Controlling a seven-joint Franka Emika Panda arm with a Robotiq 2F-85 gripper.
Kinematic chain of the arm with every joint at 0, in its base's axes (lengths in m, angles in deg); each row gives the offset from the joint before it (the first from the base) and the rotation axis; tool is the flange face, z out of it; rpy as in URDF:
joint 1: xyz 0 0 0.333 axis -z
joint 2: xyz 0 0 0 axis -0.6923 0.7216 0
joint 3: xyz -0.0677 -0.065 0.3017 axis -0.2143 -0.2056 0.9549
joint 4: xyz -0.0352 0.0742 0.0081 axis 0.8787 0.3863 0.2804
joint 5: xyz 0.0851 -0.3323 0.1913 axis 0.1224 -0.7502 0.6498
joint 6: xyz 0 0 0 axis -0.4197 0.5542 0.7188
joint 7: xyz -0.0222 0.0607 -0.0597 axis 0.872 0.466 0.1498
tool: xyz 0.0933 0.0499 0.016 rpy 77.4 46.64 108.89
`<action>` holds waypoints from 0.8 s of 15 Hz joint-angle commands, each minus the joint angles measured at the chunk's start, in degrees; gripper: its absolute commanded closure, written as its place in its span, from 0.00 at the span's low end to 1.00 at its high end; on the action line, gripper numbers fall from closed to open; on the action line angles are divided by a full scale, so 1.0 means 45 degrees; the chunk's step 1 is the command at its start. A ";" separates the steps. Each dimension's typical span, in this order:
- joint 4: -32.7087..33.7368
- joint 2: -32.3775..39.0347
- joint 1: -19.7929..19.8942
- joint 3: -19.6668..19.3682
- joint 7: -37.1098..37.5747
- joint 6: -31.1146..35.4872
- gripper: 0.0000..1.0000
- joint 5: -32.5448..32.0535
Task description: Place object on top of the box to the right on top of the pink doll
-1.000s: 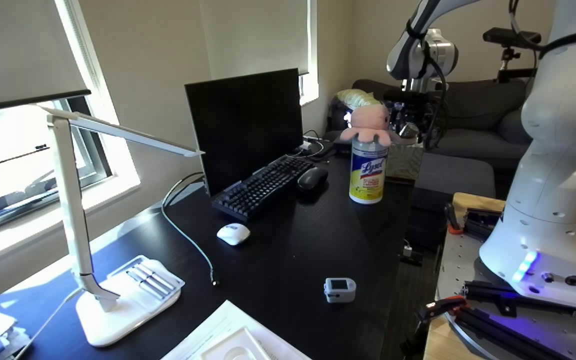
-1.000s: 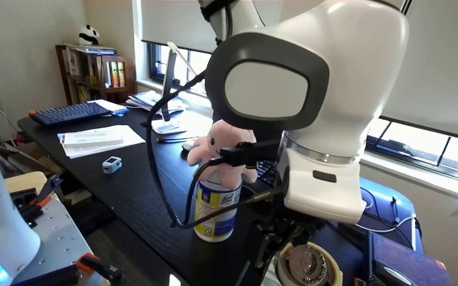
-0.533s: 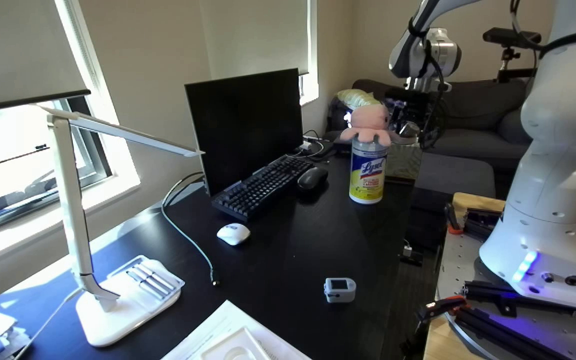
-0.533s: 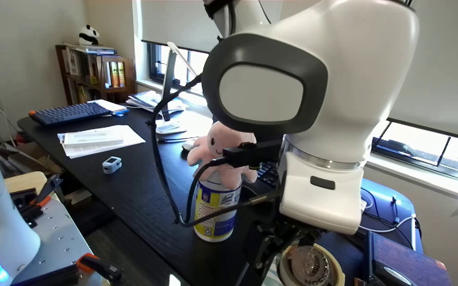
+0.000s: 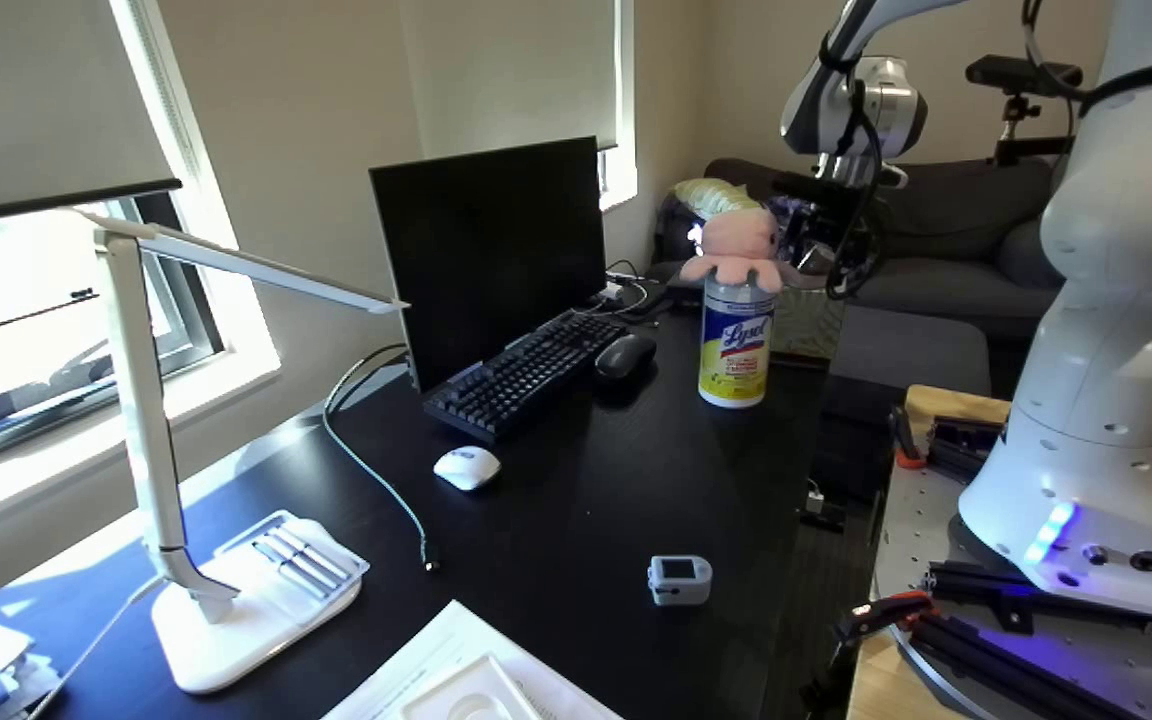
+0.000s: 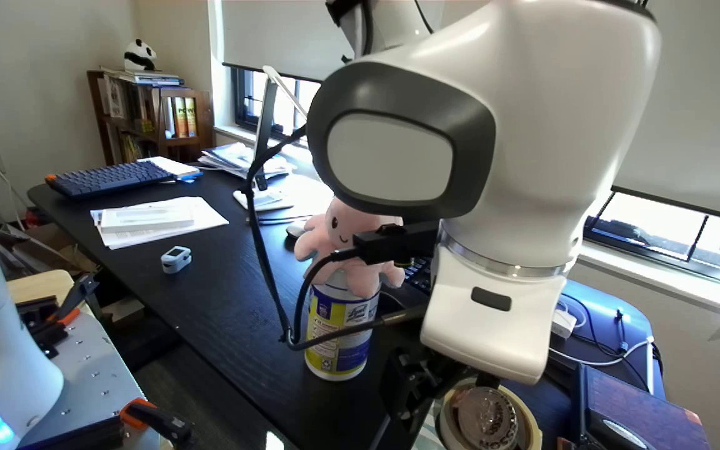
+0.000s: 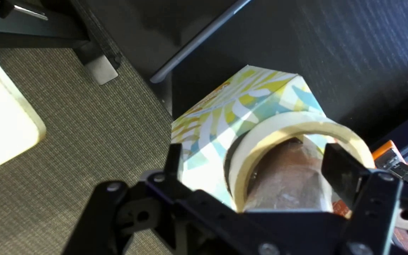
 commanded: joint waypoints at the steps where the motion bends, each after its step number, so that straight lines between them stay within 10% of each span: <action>1: -0.0231 0.0042 0.0081 0.0186 -0.0392 0.0254 0.25 0.0508; 12: 0.0032 0.0187 0.0055 0.0387 -0.0691 0.0016 0.92 0.0460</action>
